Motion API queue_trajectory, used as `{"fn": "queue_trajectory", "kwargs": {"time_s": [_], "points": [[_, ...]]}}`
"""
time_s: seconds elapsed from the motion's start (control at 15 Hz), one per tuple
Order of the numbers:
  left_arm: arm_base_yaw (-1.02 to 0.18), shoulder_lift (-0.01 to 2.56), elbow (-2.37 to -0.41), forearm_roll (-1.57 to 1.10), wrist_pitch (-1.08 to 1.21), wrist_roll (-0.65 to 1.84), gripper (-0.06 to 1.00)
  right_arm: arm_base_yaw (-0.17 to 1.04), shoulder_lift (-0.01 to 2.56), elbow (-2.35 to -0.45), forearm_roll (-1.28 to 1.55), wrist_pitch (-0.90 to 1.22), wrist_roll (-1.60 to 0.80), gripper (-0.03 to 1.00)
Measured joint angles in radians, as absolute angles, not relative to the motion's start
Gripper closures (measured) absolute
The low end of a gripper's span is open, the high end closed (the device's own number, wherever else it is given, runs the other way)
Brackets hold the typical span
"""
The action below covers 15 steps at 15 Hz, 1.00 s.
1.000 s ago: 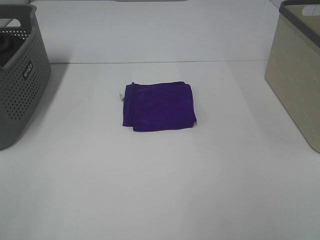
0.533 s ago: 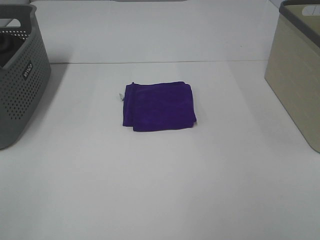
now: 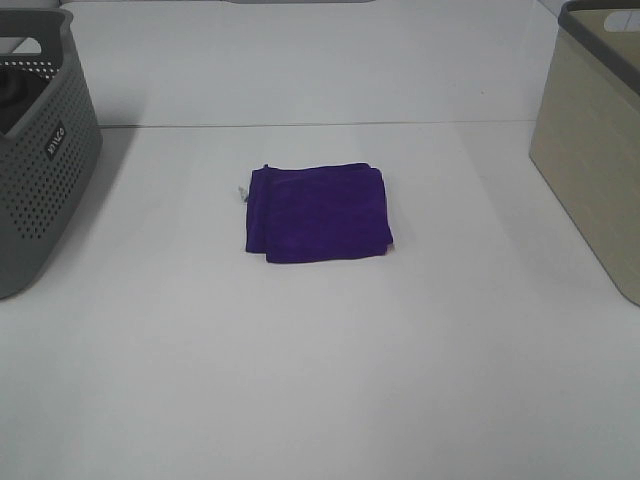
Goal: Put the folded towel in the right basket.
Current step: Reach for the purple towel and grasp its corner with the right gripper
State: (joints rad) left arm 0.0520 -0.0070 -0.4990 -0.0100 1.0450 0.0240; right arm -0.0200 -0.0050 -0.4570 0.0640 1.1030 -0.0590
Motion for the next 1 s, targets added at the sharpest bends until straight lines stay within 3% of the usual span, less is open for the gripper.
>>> {"fn": "queue_trajectory", "kwargs": {"time_s": [1.0], "points": [[0.052, -0.007, -0.499, -0.01, 1.045, 0.024, -0.05, -0.02, -0.005, -0.457, 0.066, 1.103, -0.059, 0.01]]}}
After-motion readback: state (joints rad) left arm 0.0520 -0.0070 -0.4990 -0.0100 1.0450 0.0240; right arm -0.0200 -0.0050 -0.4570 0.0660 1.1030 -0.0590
